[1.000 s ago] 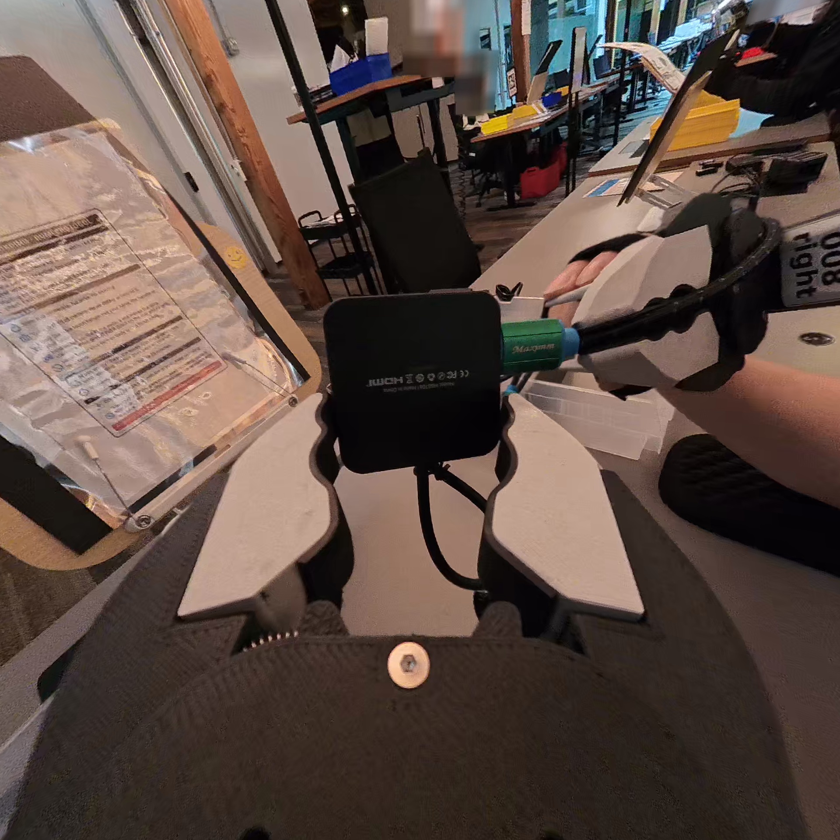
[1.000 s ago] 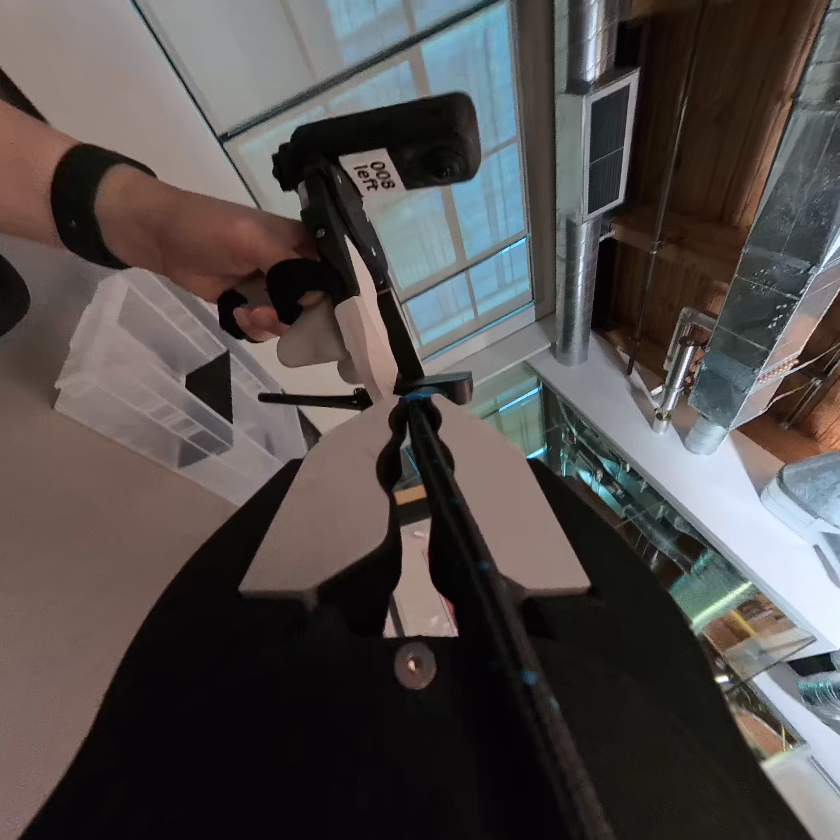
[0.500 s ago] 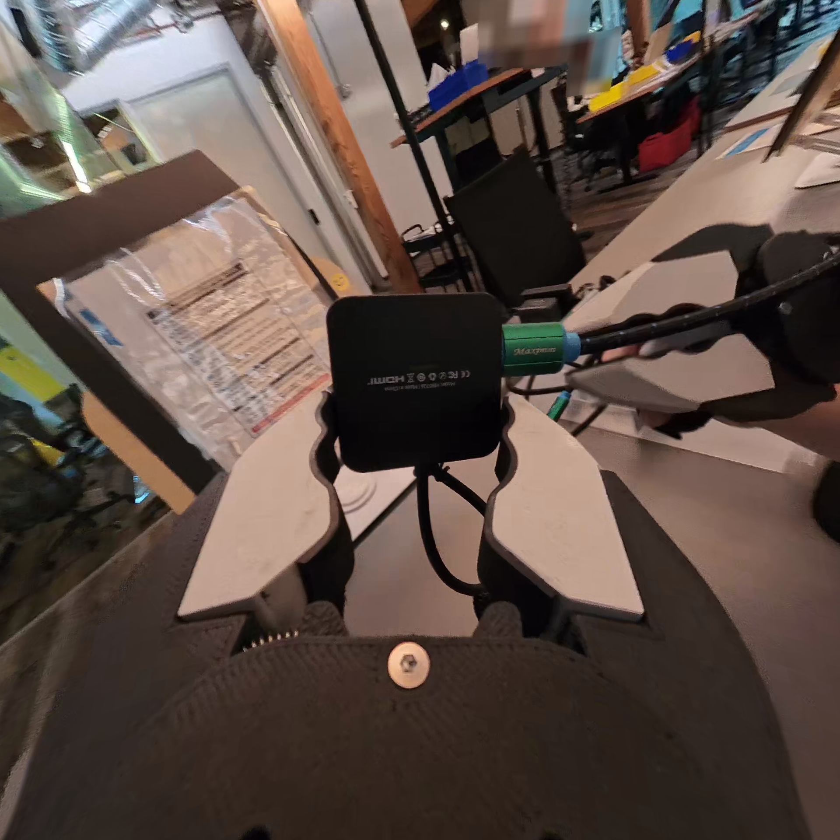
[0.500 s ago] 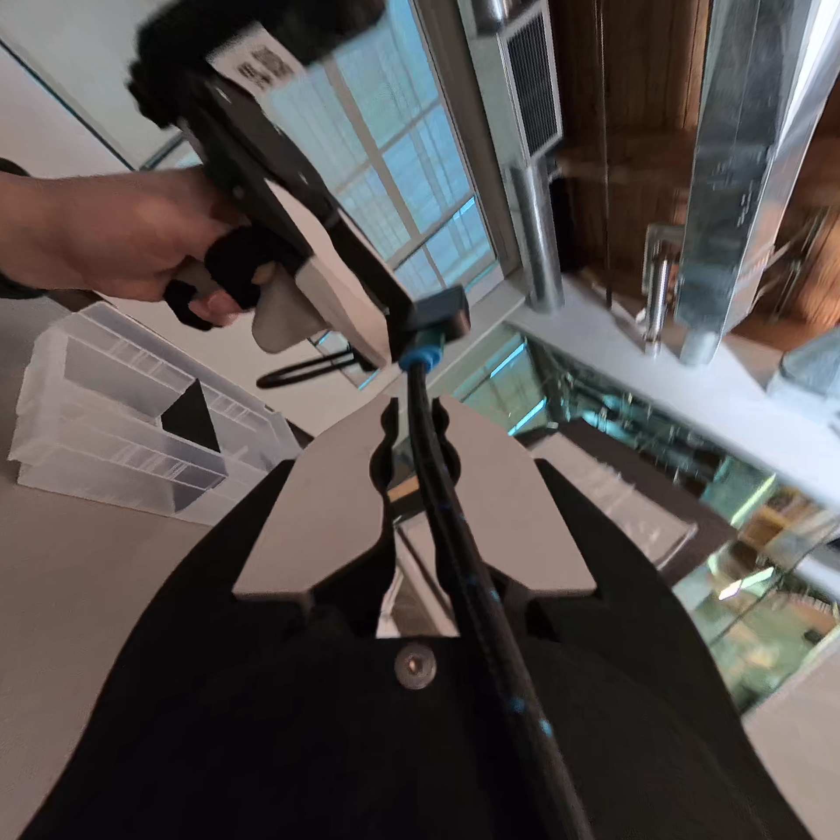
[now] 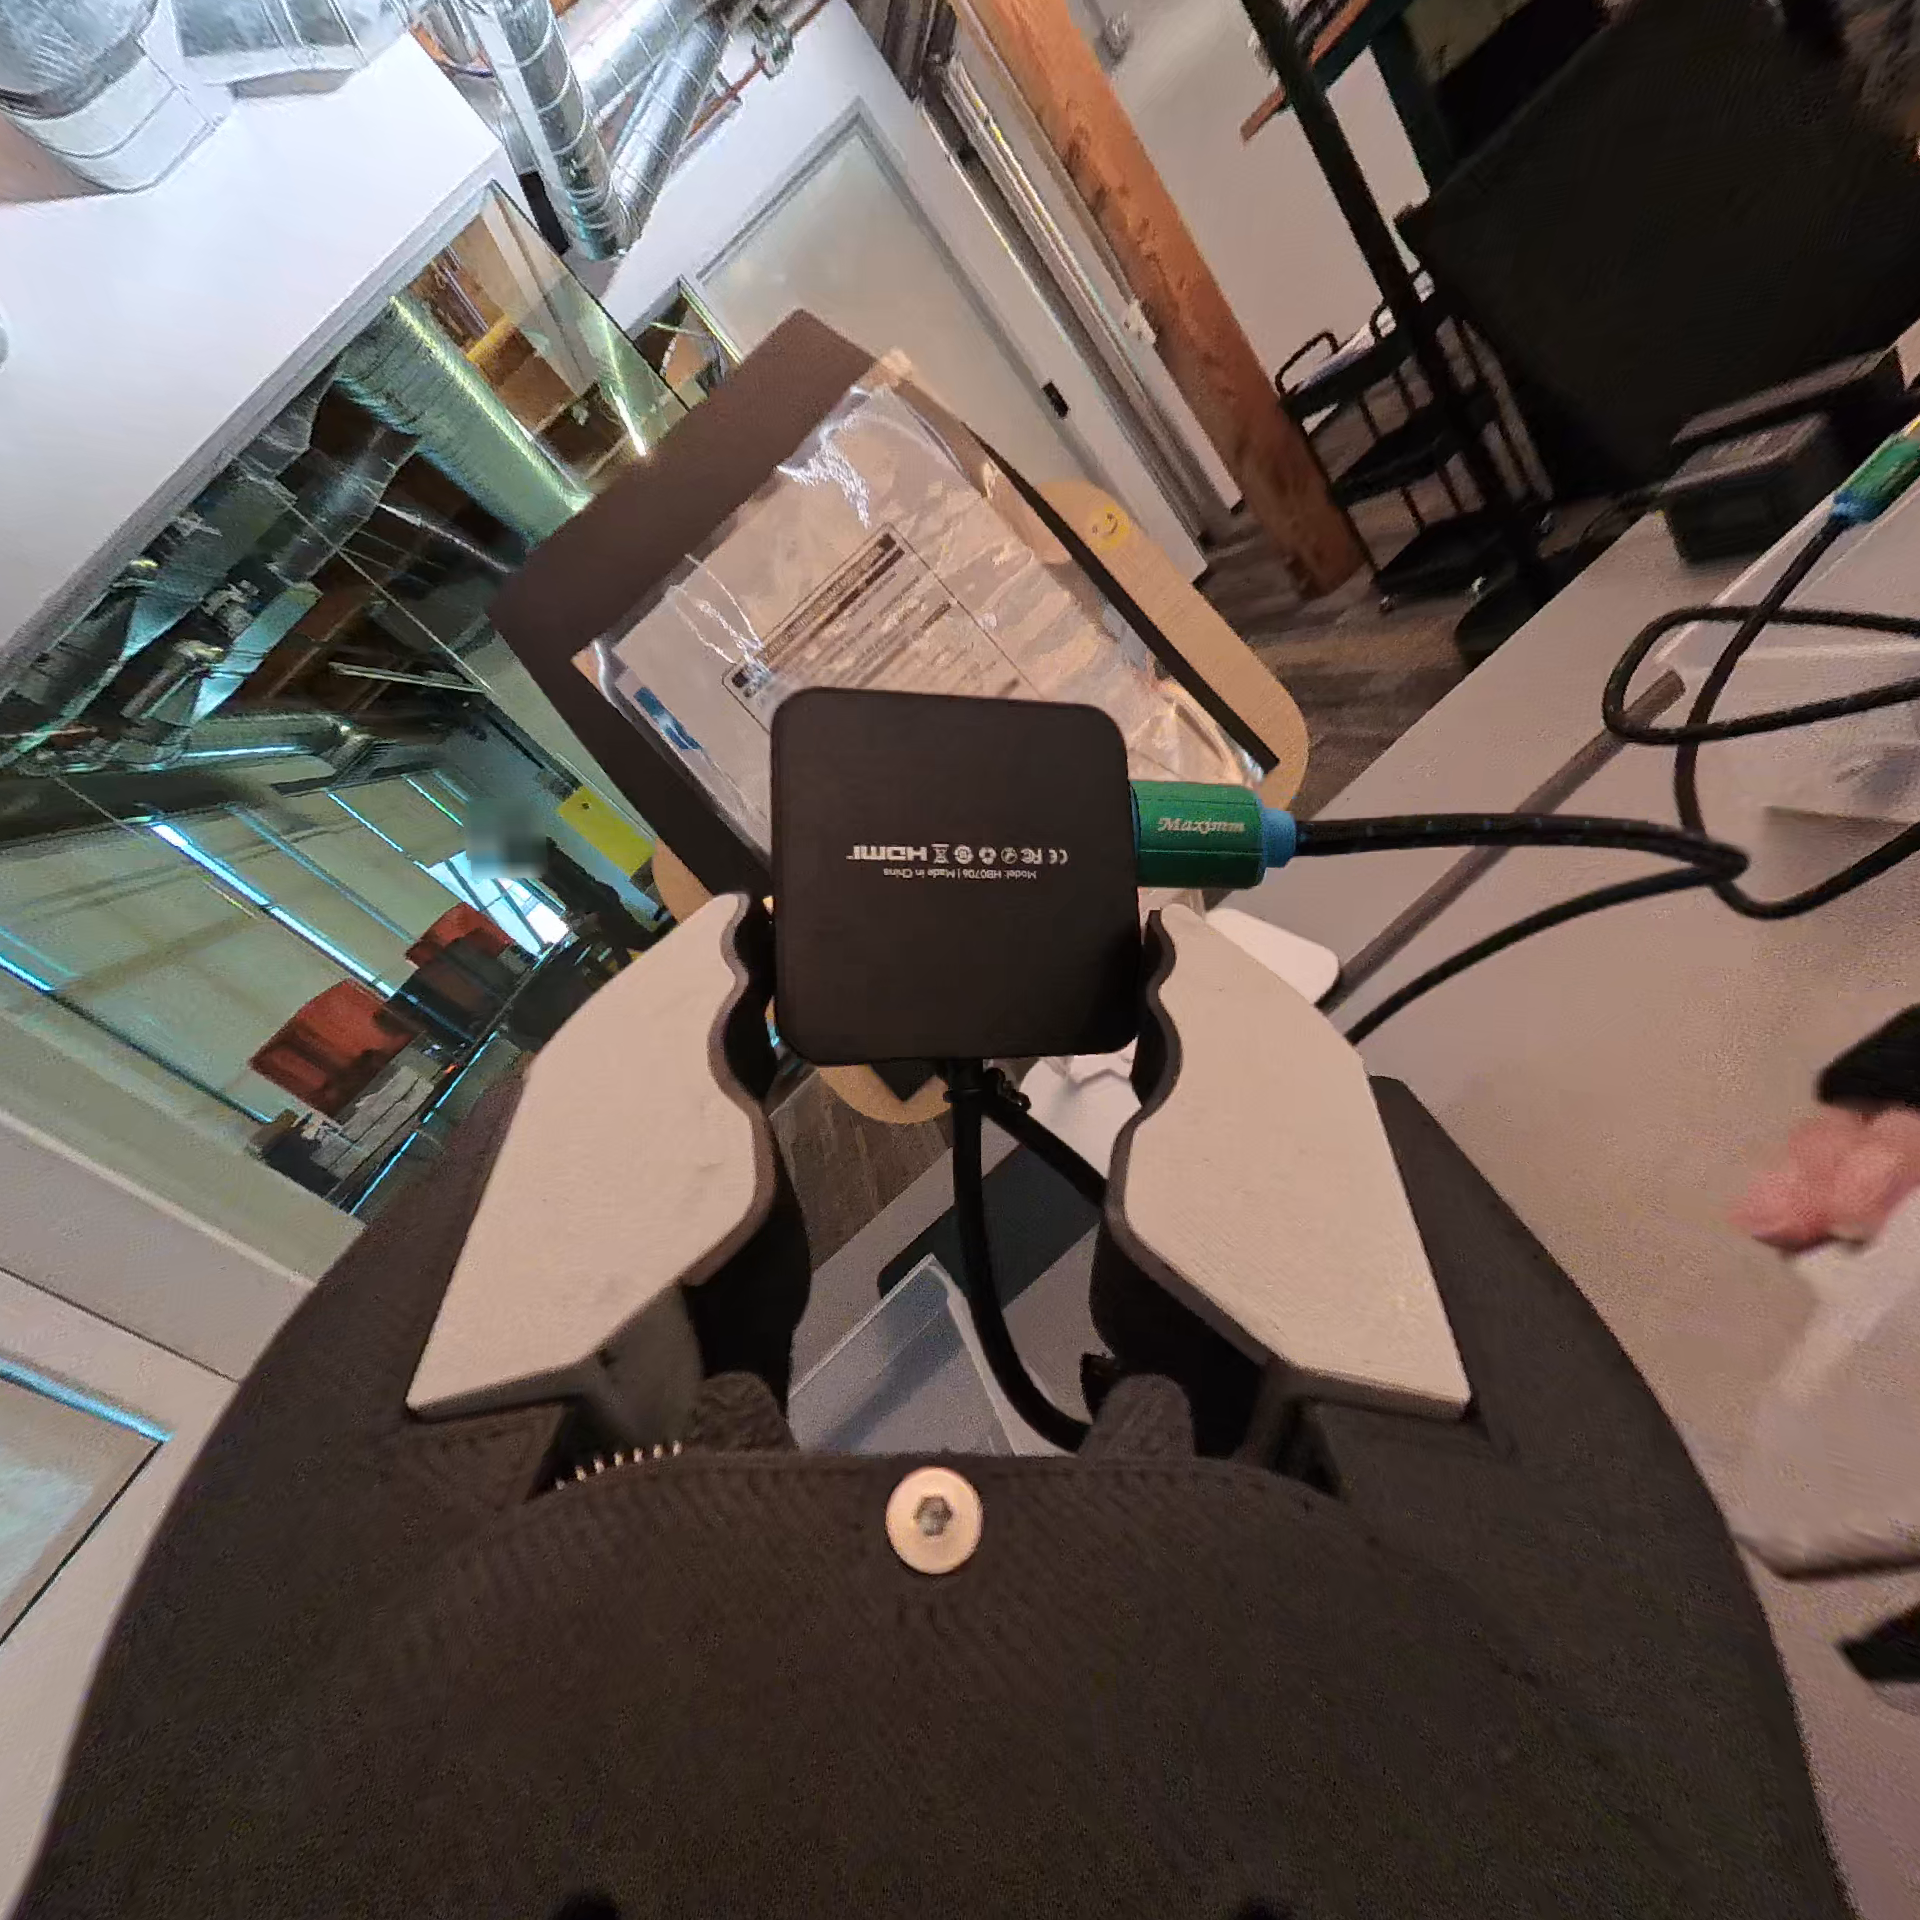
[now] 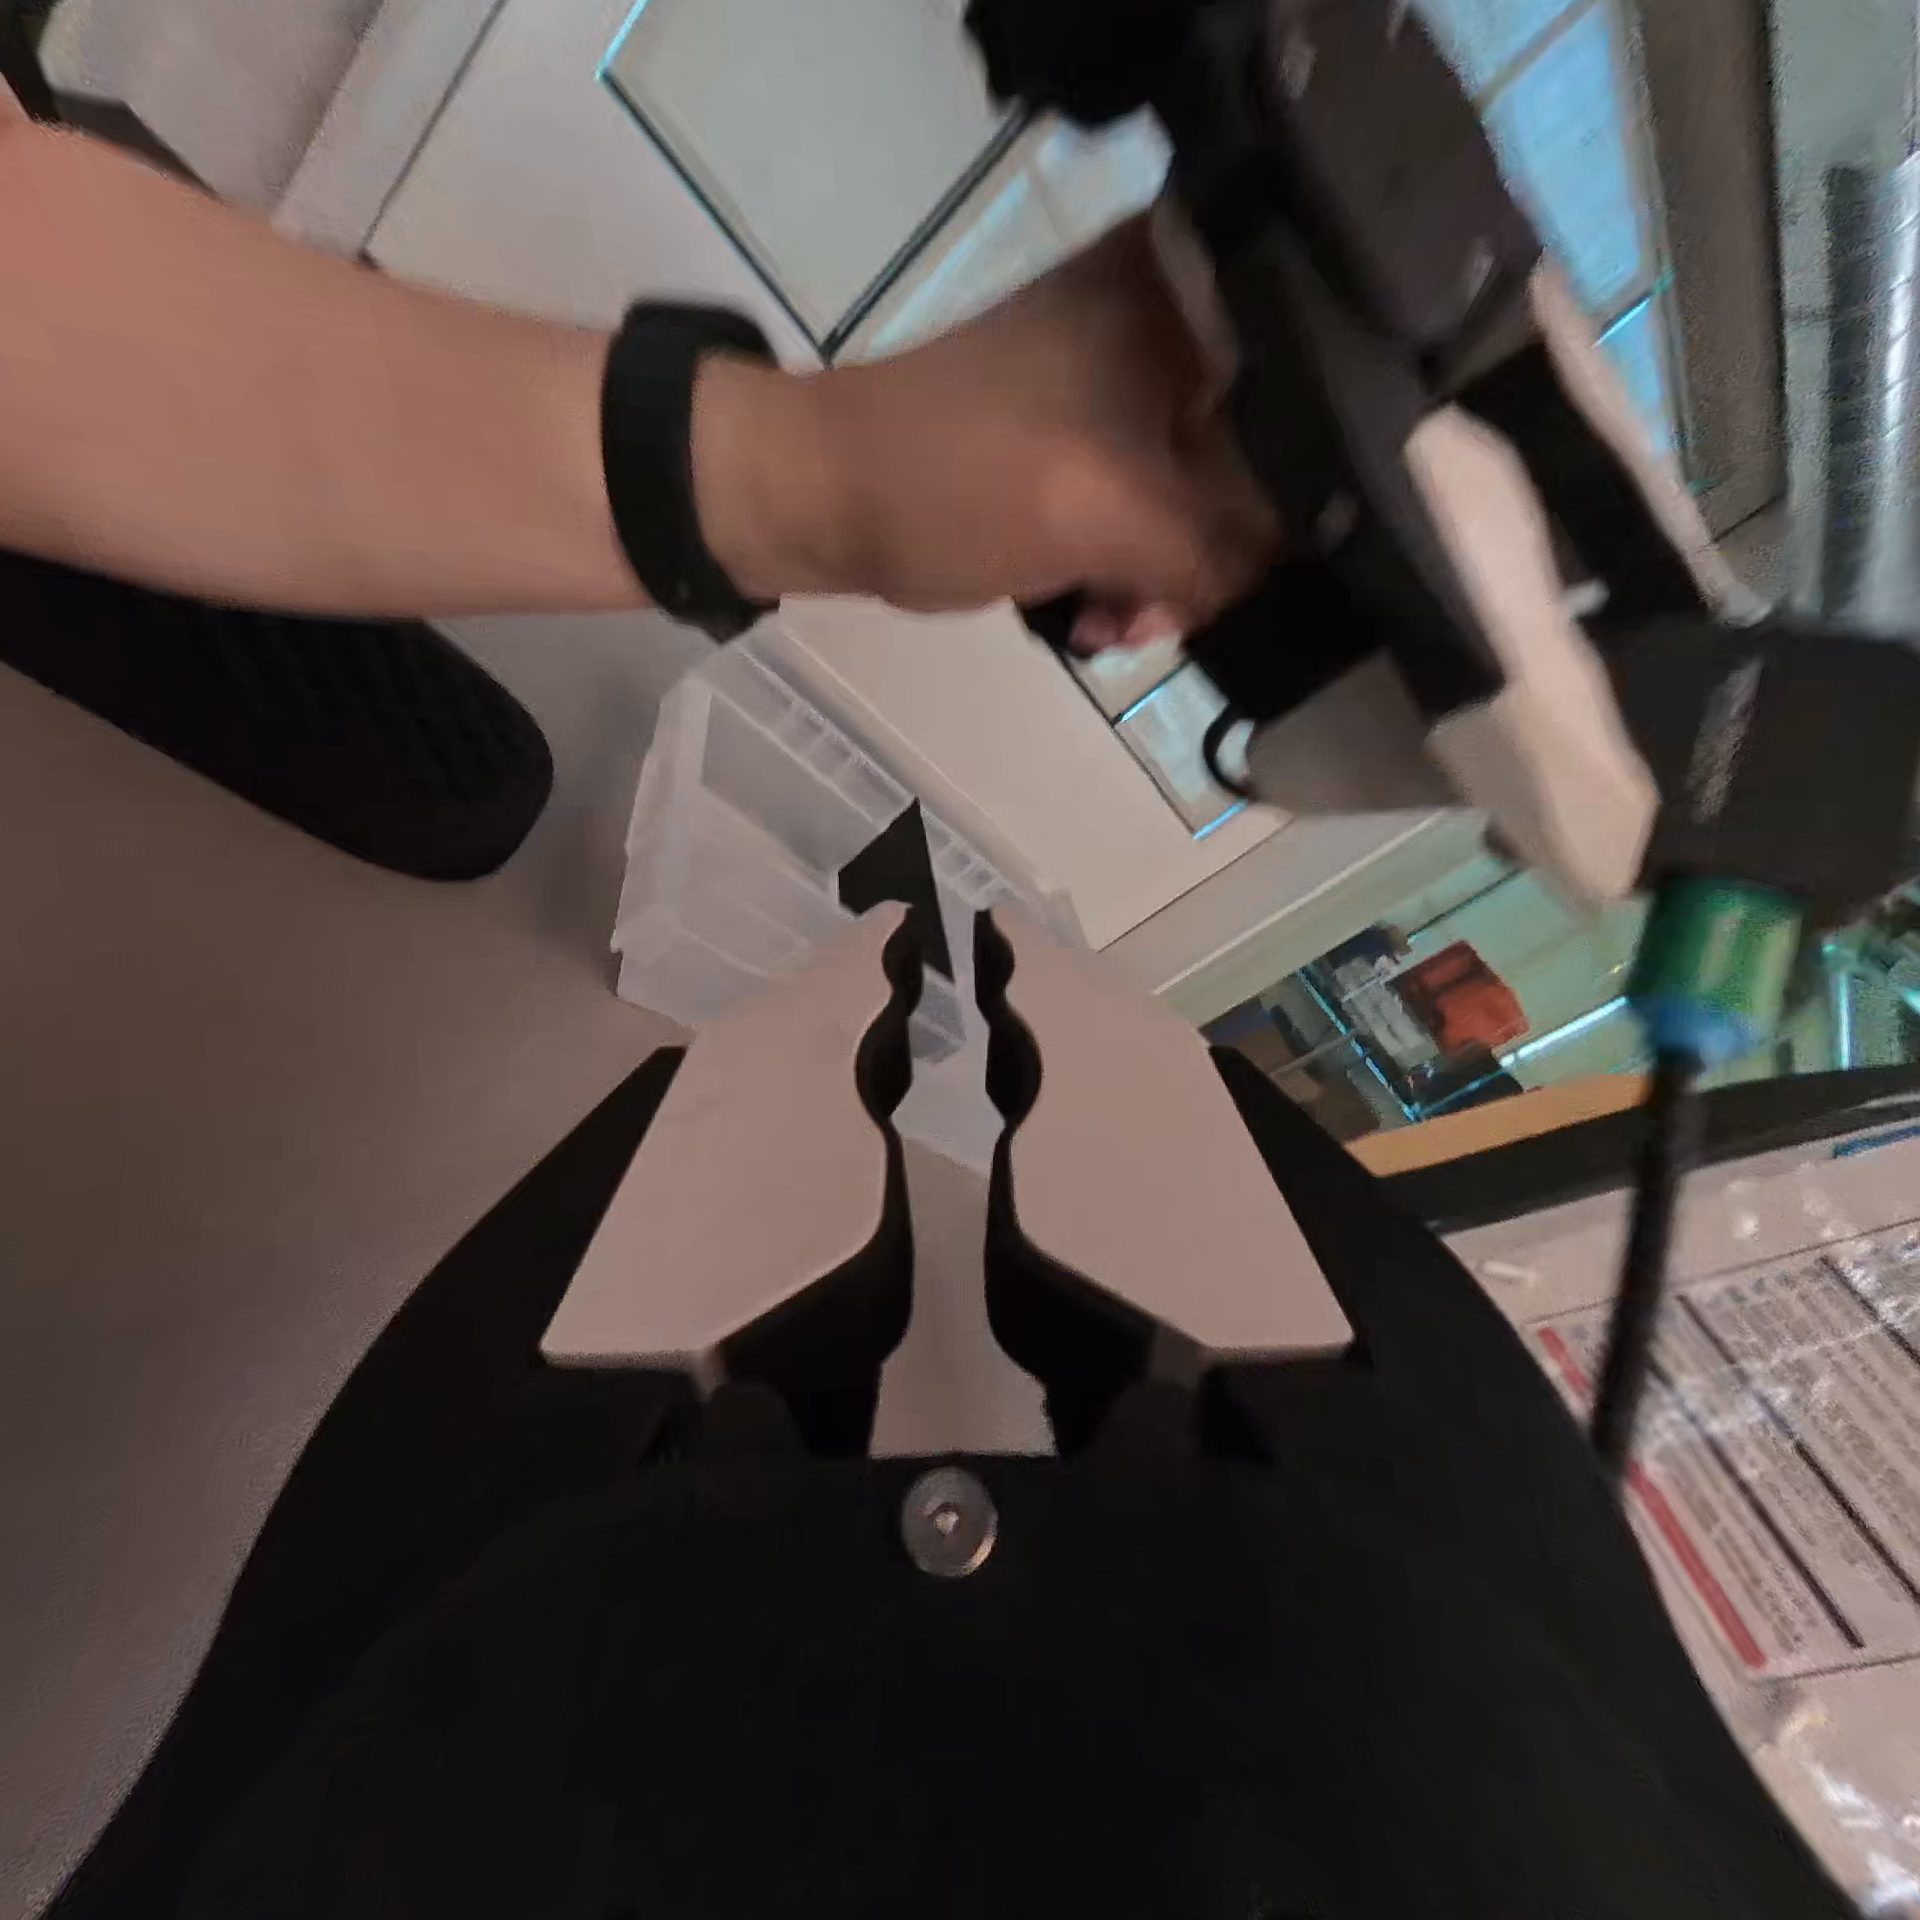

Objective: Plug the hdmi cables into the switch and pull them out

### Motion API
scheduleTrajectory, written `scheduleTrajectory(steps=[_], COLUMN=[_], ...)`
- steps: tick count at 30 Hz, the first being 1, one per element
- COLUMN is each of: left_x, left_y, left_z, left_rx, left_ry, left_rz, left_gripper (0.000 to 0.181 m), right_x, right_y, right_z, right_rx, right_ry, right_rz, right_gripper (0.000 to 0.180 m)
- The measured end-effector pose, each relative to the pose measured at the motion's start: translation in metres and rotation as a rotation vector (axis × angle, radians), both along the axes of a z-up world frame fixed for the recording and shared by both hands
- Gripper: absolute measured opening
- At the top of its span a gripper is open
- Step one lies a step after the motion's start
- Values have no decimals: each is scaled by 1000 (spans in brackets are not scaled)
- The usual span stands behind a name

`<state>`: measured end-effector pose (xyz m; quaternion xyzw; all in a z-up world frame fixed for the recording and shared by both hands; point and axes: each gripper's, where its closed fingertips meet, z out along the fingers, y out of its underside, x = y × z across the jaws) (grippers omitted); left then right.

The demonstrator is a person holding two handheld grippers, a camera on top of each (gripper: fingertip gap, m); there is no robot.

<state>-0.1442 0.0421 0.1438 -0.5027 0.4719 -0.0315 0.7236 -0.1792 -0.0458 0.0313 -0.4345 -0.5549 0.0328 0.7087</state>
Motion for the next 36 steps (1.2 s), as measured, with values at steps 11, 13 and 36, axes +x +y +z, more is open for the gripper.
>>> scheduleTrajectory(steps=[11, 13, 36], left_x=[45, 54, 73], left_y=[-25, -38, -28], left_z=[-62, -70, -125], left_rx=[19, 41, 2], left_ry=[261, 298, 492], left_rz=[-293, -339, -234], left_gripper=[67, 67, 79], right_x=[102, 108, 131], right_y=[29, 35, 43], right_z=[72, 56, 11], right_rx=[-537, -668, -1052], right_ry=[447, 458, 429], right_rz=[-345, -354, -214], right_gripper=[48, 54, 14])
